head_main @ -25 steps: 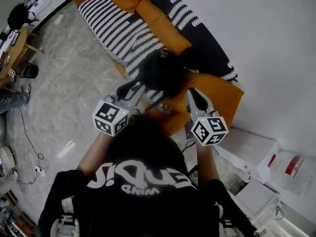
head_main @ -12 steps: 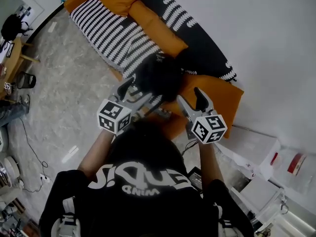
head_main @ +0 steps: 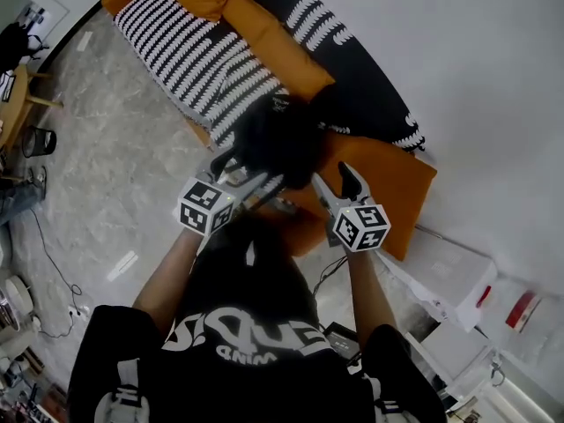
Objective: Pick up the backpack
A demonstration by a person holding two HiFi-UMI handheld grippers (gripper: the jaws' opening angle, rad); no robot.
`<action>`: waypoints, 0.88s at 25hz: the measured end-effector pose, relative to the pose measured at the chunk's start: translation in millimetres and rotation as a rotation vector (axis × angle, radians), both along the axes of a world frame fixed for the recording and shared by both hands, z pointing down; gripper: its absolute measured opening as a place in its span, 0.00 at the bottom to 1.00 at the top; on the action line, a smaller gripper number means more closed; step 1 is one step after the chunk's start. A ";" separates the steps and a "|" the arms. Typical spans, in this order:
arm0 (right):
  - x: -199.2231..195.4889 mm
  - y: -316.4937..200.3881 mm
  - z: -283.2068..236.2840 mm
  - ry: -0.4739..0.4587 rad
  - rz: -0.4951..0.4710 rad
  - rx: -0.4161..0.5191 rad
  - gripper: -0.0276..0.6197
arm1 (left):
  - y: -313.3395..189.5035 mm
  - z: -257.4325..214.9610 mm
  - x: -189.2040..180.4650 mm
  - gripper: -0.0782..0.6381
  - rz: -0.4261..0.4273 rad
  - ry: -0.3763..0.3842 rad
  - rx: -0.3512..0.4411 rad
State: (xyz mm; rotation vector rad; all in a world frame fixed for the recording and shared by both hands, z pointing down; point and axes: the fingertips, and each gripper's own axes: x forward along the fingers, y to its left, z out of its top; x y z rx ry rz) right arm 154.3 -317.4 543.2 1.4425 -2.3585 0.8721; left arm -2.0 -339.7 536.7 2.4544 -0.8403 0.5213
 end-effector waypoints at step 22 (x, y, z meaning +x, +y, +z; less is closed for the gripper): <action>-8.6 -69.9 165.7 -0.063 -0.113 -0.041 0.49 | -51.6 161.2 48.8 0.64 0.058 0.110 -0.108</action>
